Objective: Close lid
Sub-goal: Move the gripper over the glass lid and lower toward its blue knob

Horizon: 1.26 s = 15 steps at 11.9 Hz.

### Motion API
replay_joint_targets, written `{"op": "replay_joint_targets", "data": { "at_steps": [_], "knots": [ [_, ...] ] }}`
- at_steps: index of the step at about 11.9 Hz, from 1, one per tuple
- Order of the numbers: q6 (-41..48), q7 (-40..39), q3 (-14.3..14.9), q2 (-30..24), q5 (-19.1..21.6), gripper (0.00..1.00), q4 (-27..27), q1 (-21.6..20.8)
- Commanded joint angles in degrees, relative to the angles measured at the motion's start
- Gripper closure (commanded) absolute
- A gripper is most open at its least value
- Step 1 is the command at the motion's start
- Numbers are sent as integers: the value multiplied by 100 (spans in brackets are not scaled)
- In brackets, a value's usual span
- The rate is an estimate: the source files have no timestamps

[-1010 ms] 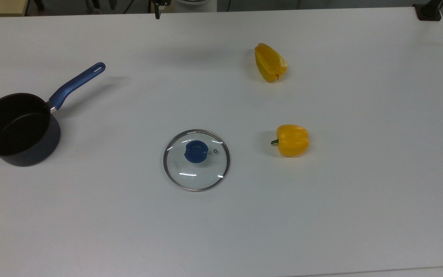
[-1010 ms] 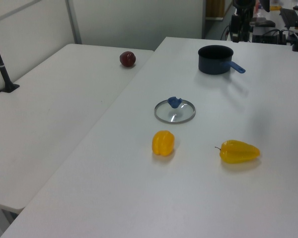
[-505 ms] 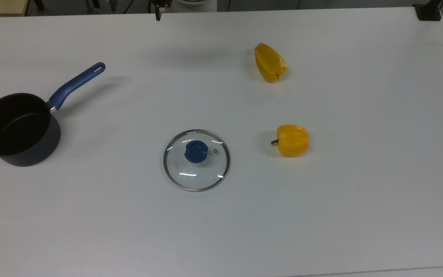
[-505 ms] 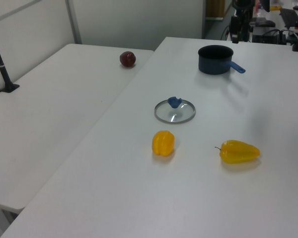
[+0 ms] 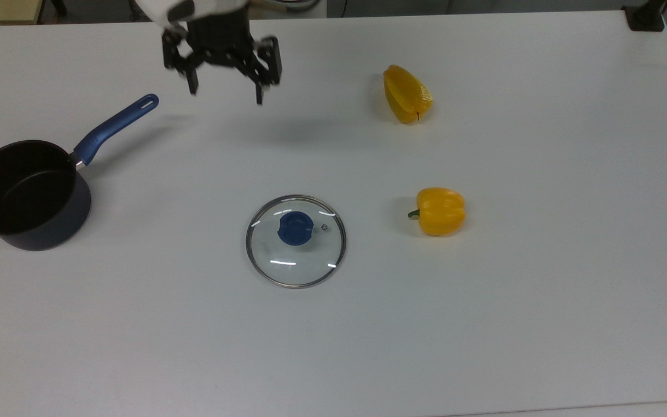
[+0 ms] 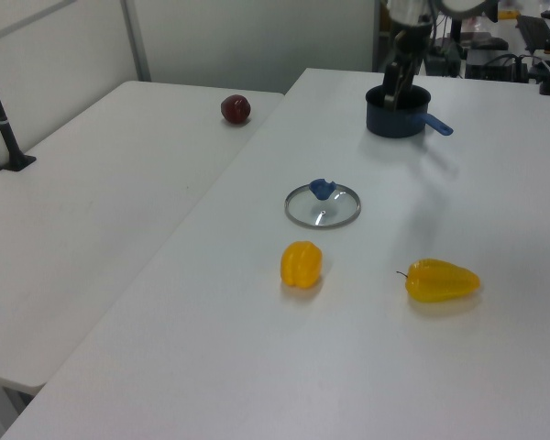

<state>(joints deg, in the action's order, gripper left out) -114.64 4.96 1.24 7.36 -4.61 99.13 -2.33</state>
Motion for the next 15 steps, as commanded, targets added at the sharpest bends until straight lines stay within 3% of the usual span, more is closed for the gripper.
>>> {"op": "replay_joint_targets", "data": {
  "at_steps": [1,4,8,15],
  "knots": [
    [-856,31,25,615,92,0,-35,-311],
    [-1630,654,34,1143,57,0,-122,-488],
    [-2624,779,34,1733,-13,0,-122,-628],
    [-3074,787,43,2068,-40,0,-122,-699]
  ]
}}
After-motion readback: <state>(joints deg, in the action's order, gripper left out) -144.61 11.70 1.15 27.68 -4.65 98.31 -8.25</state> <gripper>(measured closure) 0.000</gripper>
